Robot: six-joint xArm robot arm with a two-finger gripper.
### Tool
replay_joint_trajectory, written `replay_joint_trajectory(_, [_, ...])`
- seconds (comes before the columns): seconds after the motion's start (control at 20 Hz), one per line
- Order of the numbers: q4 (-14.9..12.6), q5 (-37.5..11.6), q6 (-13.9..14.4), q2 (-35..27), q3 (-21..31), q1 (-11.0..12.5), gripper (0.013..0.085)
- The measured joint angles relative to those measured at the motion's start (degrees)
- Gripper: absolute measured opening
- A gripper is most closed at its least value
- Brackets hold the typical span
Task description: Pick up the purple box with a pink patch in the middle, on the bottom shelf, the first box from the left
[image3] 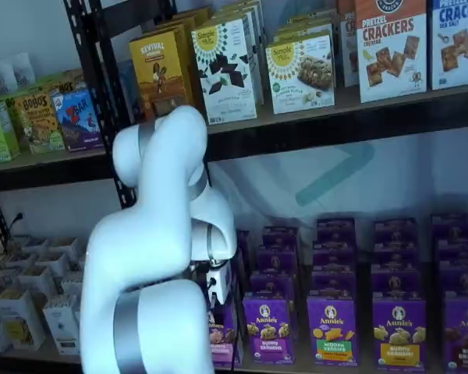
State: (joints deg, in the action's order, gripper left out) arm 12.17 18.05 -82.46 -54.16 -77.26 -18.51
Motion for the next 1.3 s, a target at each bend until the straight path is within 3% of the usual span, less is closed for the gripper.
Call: replay_joint_trajectory(1.3, [0.56,1.52,0.08,-2.24,-2.86,-0.53,0.085])
